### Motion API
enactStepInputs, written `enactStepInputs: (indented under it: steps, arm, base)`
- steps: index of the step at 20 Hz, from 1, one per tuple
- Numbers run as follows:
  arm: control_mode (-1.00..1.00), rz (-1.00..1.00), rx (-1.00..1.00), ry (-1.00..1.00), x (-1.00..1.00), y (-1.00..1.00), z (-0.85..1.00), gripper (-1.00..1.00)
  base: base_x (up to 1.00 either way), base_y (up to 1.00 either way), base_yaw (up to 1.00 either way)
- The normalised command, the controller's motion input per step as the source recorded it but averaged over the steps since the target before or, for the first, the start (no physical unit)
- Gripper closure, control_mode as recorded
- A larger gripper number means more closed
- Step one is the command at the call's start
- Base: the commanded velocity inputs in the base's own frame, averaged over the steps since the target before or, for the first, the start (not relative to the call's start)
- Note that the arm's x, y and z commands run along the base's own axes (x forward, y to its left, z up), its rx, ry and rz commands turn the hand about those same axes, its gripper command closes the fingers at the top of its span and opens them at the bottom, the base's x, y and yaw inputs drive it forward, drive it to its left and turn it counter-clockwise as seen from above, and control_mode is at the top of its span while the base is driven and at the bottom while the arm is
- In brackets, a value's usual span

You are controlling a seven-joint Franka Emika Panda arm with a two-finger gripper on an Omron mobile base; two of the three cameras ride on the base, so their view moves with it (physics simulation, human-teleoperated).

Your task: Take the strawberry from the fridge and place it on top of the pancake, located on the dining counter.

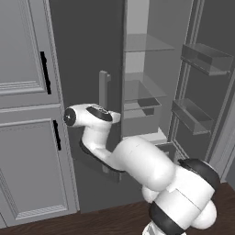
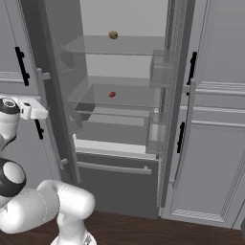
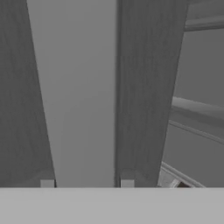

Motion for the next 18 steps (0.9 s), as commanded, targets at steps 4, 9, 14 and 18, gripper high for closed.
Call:
enactStepInputs:
  steps: [4, 9, 14, 18]
  arm:
    - [-1.0, -0.15, -0.02, -0.01, -0.37, 0.71, 0.0, -1.0]
    - [-1.0, 0.0, 0.0, -0.05, -0.16, 0.46, -0.15, -1.0]
    - [-1.0, 0.01, 0.0, 0.0, -0.18, 0.46, -0.02, -1.0]
    - [-1.0, 0.14, 0.07, 0.0, -0.38, -0.09, 0.0, -1.0]
  base:
    - [0.0, 0.0, 0.0]
    - [0.0, 0.0, 0.0]
    - [0.0, 0.0, 0.0]
    - [0.0, 0.0, 0.0]
